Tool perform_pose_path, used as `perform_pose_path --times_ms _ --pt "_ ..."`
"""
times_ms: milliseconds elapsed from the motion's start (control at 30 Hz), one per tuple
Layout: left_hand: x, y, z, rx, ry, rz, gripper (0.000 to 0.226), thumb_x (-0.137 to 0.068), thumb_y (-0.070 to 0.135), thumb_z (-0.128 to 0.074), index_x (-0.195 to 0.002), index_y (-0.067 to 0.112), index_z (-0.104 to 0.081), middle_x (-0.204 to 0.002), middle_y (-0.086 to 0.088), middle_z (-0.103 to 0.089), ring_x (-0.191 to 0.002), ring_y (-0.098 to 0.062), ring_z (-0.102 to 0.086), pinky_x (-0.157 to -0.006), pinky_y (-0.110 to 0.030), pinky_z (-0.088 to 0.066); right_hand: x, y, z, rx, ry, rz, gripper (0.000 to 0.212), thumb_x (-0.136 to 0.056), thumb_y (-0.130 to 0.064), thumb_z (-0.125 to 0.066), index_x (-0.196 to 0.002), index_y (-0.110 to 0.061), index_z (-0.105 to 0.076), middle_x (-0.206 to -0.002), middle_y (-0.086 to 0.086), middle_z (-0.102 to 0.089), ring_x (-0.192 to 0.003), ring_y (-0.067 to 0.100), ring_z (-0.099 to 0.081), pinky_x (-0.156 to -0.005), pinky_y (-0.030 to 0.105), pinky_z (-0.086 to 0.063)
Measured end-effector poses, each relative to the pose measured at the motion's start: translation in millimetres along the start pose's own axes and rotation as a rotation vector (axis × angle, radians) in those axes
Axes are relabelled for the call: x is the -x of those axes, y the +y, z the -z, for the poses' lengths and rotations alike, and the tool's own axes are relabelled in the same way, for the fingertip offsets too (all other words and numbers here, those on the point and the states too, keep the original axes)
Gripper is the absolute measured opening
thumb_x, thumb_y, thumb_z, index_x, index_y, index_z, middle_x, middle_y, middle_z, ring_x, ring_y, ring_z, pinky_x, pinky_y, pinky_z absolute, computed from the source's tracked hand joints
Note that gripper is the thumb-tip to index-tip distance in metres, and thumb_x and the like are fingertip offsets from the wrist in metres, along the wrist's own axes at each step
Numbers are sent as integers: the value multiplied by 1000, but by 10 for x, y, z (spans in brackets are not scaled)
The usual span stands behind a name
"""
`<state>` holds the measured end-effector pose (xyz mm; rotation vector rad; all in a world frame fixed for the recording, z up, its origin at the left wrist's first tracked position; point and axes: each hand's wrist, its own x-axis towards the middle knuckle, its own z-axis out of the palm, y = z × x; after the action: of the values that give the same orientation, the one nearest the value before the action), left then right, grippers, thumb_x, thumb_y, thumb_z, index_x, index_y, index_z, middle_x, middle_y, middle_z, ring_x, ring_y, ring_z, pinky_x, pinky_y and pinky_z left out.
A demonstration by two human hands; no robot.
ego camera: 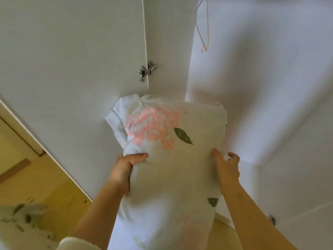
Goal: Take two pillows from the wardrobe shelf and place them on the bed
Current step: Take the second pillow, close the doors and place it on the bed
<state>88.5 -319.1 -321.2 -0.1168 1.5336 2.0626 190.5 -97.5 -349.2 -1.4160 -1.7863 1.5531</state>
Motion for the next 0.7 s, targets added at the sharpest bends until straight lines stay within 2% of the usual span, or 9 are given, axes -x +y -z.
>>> perform_pose_path --times_ms 67,133,233,300,400,500,600,667,700 --pt "-15 2 129 6 -7 35 54 -48 3 -67 -102 1 -66 -79 -20 -71 -58 -31 -69 -52 -35 -56 1 -196 -155 143 51 155 62 -86 -50 -53 -137 -20 -33 -136 8 -46 -126 35 -41 -107 53 -31" --pt "-33 15 212 -21 -15 68 57 -48 3 -67 -105 -2 -65 -88 -24 -69 -61 -33 -68 -55 -36 -56 2 -423 -349 247 11 312 60 -88 -50 -47 -139 -22 -32 -145 7 -39 -132 34 -35 -110 53 -27" --pt "-81 67 282 -98 -41 66 40 -58 -6 -65 -98 -3 -66 -70 -17 -72 -56 -31 -68 -50 -32 -55 -56 -721 -680 490 -109 493 61 -90 -54 -38 -141 -22 -31 -150 6 -32 -138 32 -27 -113 52 -21" --pt "-107 116 322 -138 -79 62 33 -62 -11 -61 -93 -2 -68 -66 -14 -72 -55 -29 -69 -49 -31 -56 -103 -915 -843 621 -180 550 67 -88 -60 -34 -144 -23 -26 -154 4 -25 -142 30 -20 -114 50 -15" --pt "-138 166 420 -148 -142 53 37 -51 -8 -65 -86 3 -71 -73 -16 -74 -64 -32 -70 -57 -34 -57 -133 -1166 -940 681 -303 529 77 -84 -68 -32 -146 -23 -19 -154 8 -24 -142 32 -18 -114 49 -14" --pt "-195 194 524 -134 -177 37 40 -49 -3 -64 -87 6 -73 -83 -20 -73 -73 -36 -70 -65 -39 -56 -153 -1209 -1013 482 -526 386 85 -80 -68 -42 -146 -20 -16 -150 11 -32 -134 32 -35 -107 44 -31" --pt "-253 165 560 -149 -169 36 41 -48 -3 -64 -87 4 -73 -85 -22 -72 -76 -38 -69 -70 -42 -55 -129 -1178 -1084 459 -616 340 102 -61 -78 -56 -139 -18 -31 -135 6 -50 -115 27 -54 -93 37 -45" --pt "-281 123 556 -173 -166 56 40 -47 -3 -65 -85 4 -73 -84 -21 -73 -77 -38 -69 -70 -42 -56 -151 -1141 -1087 512 -630 350 110 -40 -84 -63 -129 -21 -48 -123 2 -60 -106 23 -60 -95 41 -49" --pt "-292 96 552 -192 -159 64 39 -47 -4 -65 -84 5 -73 -84 -20 -73 -77 -37 -69 -70 -41 -56 -156 -1122 -1081 521 -639 359 106 -37 -83 -66 -123 -23 -53 -117 0 -63 -103 21 -61 -95 42 -49"
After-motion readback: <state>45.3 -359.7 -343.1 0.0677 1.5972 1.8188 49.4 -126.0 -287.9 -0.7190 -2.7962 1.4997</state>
